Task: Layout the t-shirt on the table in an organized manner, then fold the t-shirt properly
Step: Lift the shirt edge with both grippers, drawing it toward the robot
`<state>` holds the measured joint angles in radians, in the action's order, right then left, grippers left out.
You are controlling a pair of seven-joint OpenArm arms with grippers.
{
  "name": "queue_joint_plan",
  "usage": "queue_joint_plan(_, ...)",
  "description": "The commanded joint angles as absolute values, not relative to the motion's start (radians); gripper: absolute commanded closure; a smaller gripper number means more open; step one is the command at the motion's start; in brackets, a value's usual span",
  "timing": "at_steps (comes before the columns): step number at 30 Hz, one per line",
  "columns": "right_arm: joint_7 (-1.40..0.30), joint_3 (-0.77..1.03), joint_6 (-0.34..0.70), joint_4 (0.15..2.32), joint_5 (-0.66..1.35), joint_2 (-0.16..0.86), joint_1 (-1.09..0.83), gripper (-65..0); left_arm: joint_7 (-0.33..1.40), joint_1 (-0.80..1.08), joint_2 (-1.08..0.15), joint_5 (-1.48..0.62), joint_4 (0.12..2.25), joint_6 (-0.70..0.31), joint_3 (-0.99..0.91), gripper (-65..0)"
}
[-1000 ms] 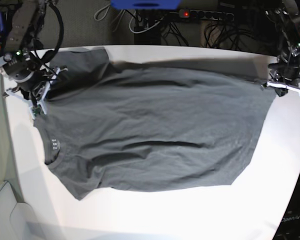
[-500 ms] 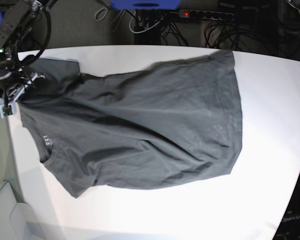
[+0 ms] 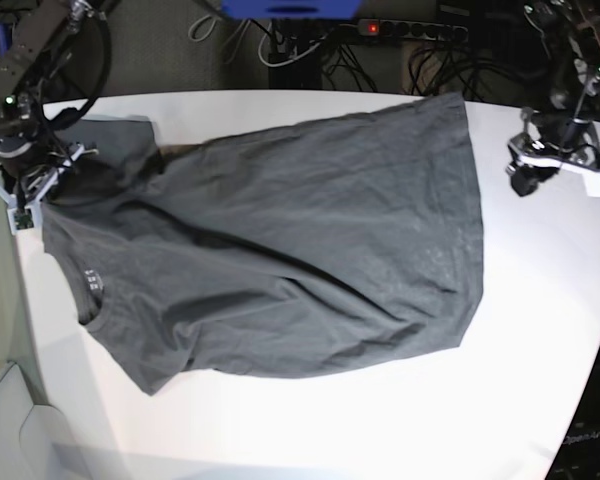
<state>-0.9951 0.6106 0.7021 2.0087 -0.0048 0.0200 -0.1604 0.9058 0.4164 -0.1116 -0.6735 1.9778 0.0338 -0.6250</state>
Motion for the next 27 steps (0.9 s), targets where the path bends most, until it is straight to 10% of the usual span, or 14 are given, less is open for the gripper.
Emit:
queue_joint_plan(1,-0.98,0.598,0.698,2.025,0.002,0.03,-0.154,0.0,0.891,0.418,-0.107,-0.648,1.992,0.033,-0.613,-27.2)
queue_joint_plan(14,-0.981,0.587,0.698,2.023,0.001,0.03,-0.154,0.0,0.858,0.444,-0.039,-0.506,1.853,0.03,-0.446,-28.3)
queue_joint_plan(22,-0.981,0.587,0.698,2.023,0.001,0.035,-0.156,0.0,0.814,0.487,-0.045,-0.501,1.847,0.03,-0.441,-55.5)
queue_joint_plan(27,-0.981,0.587,0.698,2.023,0.001,0.035,-0.156,0.0,0.812,0.484,-0.041,-0.504,1.845,0.03,-0.44,-57.0)
